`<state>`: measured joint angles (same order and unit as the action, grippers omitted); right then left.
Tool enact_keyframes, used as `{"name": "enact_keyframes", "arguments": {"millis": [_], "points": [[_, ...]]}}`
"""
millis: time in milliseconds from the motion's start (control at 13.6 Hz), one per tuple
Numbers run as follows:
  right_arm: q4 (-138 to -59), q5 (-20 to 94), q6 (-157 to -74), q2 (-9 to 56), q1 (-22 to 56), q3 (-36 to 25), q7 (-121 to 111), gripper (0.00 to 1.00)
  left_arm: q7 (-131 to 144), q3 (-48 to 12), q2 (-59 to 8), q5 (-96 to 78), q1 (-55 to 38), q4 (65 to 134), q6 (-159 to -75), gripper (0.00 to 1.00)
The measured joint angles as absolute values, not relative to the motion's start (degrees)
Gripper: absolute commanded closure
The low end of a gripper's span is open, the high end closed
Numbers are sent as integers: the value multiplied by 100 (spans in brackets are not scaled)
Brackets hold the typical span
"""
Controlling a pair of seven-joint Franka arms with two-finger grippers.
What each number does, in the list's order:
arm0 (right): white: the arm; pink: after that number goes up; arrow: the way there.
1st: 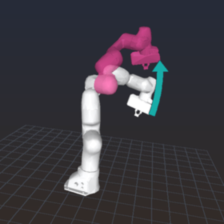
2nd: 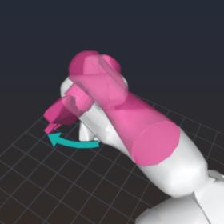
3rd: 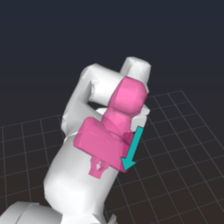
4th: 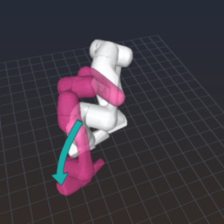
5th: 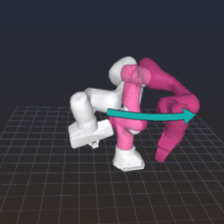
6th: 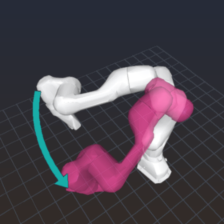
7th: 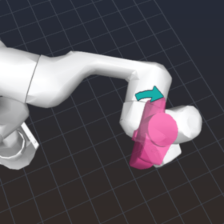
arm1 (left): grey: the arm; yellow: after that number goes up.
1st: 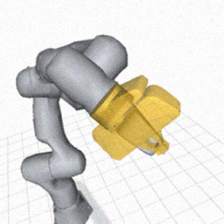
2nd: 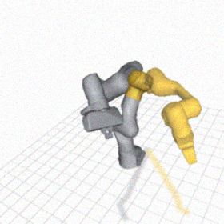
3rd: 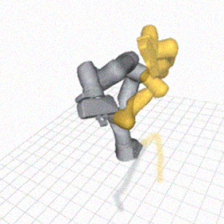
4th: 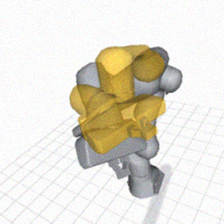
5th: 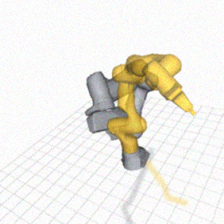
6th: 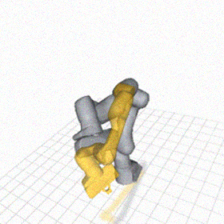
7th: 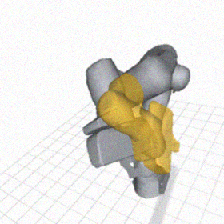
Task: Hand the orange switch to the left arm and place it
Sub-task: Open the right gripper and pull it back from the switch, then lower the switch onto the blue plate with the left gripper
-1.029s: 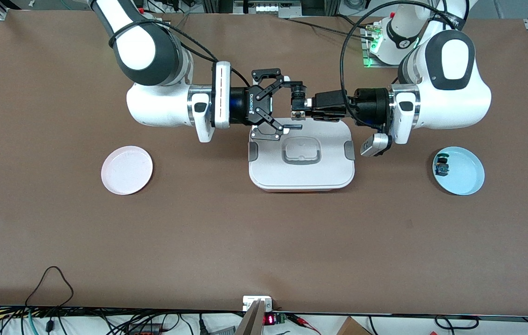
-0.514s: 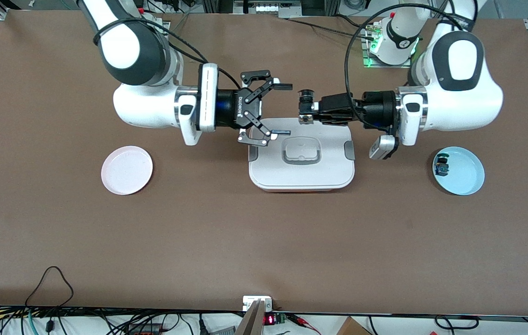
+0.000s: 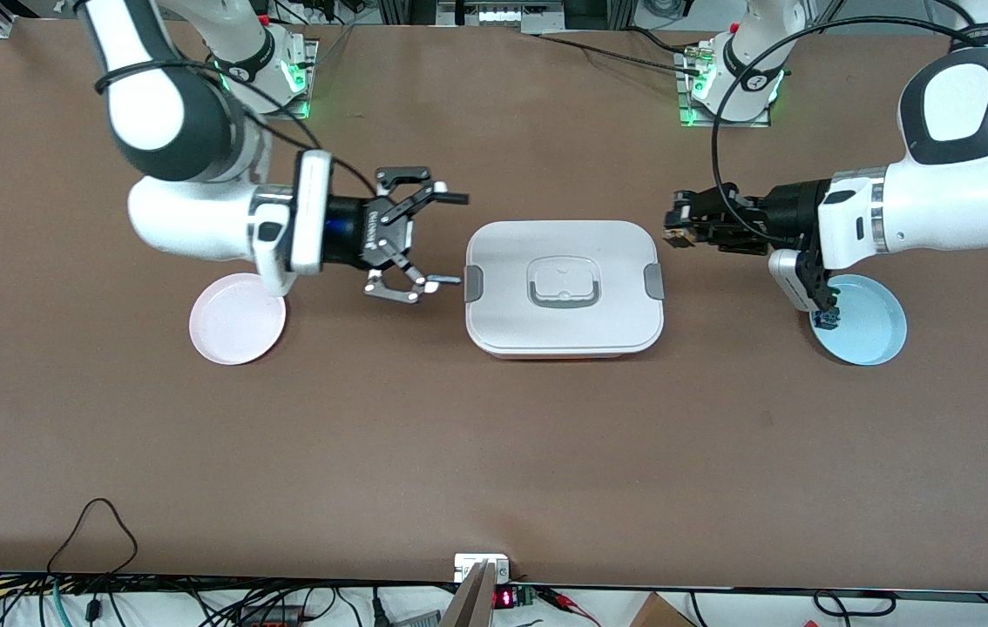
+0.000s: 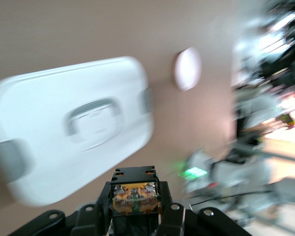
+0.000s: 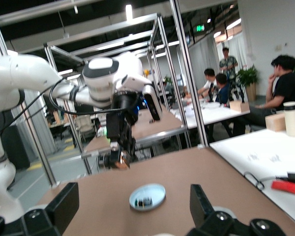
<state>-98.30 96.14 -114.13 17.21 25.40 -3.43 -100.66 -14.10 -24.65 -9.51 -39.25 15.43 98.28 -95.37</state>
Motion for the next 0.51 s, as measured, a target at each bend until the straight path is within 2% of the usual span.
{"name": "enact_keyframes", "arguments": {"millis": [367, 514], "points": [[-9919, 8167, -10322, 1688, 2332, -1185, -9085, 0, -2933, -2459, -1124, -715, 1626, 9802, -9395, 78], [-9920, 7494, -10135, 1674, 2318, -1412, -8421, 0, -3928, -2443, -1313, 136, 1790, 9805, -9396, 78]]}}
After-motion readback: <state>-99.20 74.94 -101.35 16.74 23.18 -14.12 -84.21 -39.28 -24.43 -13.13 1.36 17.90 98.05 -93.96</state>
